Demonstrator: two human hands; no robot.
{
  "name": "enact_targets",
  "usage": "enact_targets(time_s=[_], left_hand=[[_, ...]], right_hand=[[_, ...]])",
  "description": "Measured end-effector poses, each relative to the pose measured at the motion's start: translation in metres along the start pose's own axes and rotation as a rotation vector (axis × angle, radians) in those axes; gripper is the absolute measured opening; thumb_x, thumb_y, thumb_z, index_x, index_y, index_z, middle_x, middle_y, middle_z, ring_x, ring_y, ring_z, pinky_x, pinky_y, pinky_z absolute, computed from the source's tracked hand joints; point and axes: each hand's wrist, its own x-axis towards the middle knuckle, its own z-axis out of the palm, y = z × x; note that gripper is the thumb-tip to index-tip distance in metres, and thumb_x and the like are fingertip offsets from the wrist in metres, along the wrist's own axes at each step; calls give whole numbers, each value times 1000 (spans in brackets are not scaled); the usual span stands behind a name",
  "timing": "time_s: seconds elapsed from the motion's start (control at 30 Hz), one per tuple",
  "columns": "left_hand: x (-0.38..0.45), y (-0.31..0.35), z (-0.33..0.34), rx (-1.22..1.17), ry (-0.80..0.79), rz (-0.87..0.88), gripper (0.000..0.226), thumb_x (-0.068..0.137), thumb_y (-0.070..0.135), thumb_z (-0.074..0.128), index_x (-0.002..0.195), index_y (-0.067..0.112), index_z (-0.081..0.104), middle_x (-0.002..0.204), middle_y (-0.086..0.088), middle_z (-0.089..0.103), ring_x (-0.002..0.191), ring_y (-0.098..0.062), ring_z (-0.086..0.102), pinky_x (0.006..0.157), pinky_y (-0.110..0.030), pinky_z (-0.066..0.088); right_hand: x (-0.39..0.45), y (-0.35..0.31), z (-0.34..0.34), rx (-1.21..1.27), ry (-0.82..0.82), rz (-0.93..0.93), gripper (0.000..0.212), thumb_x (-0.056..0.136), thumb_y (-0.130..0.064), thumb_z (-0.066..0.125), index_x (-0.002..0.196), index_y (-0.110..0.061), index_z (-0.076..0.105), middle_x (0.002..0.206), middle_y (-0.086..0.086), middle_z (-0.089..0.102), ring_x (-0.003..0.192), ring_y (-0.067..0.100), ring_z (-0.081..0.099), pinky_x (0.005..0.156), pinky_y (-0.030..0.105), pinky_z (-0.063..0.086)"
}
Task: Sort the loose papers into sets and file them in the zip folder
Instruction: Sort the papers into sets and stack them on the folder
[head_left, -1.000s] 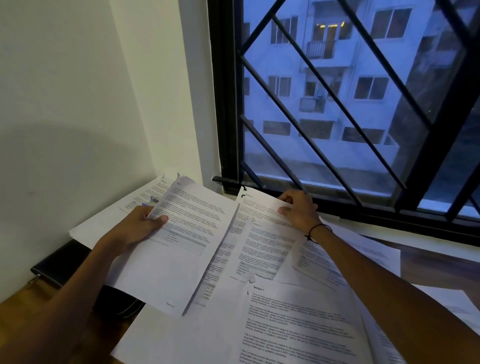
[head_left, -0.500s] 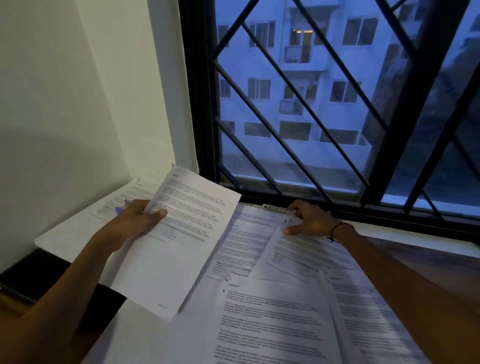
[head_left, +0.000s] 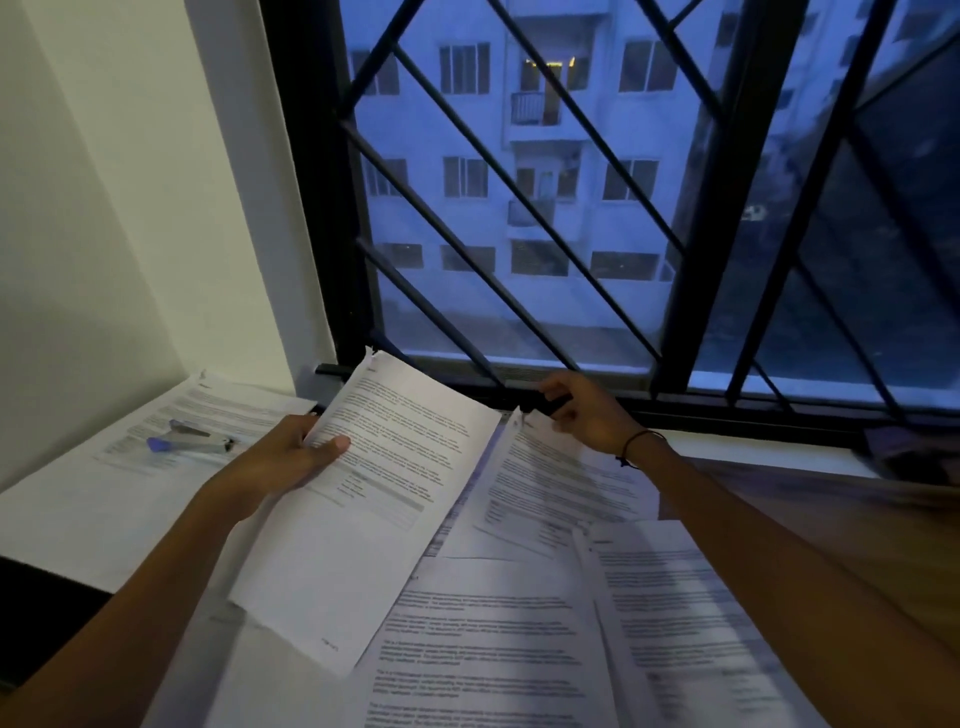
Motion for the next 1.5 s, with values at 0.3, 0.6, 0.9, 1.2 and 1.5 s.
enact_targets(time_s=[0.3, 0.6, 0.9, 1.2, 1.5], left_hand=[[4, -6, 0, -7, 3, -27, 28, 97, 31, 67, 123, 22, 70, 102, 11, 79, 98, -13, 74, 82, -27, 56], [-3, 2, -5, -6, 81, -52, 7, 97, 33, 66, 102, 30, 70, 79, 21, 76, 81, -4, 73, 66, -19, 53], [-22, -1, -31, 50, 123, -72, 9, 99, 30, 65, 106, 25, 68, 101, 9, 71, 94, -12, 68, 72, -23, 50], [-38, -7, -44, 86, 170, -110, 20, 101, 22, 63, 117, 11, 67, 107, -5, 72, 99, -25, 69, 75, -27, 53], [-63, -7, -47, -14, 154, -144, 38, 96, 37, 69, 126, 14, 67, 123, -3, 71, 113, -30, 67, 106, -53, 51]], right_hand=[[-2, 1, -8, -20, 44, -5, 36, 82, -2, 81, 111, -17, 65, 120, 2, 63, 96, 15, 67, 90, 36, 57], [-1, 3, 4, -2, 15, -32, 34, 84, 1, 78, 112, -13, 65, 115, 5, 65, 101, 20, 68, 95, 38, 57], [-9, -16, 31, -64, -76, -192, 20, 83, -12, 82, 101, -11, 72, 99, 6, 71, 86, 11, 65, 78, 23, 50], [-52, -62, 56, -102, -476, -208, 33, 78, -43, 86, 102, -27, 71, 90, -4, 70, 84, 12, 67, 78, 28, 56], [-86, -92, 60, -341, -747, -122, 89, 70, -39, 92, 139, -27, 36, 96, -4, 63, 84, 12, 60, 75, 25, 49]])
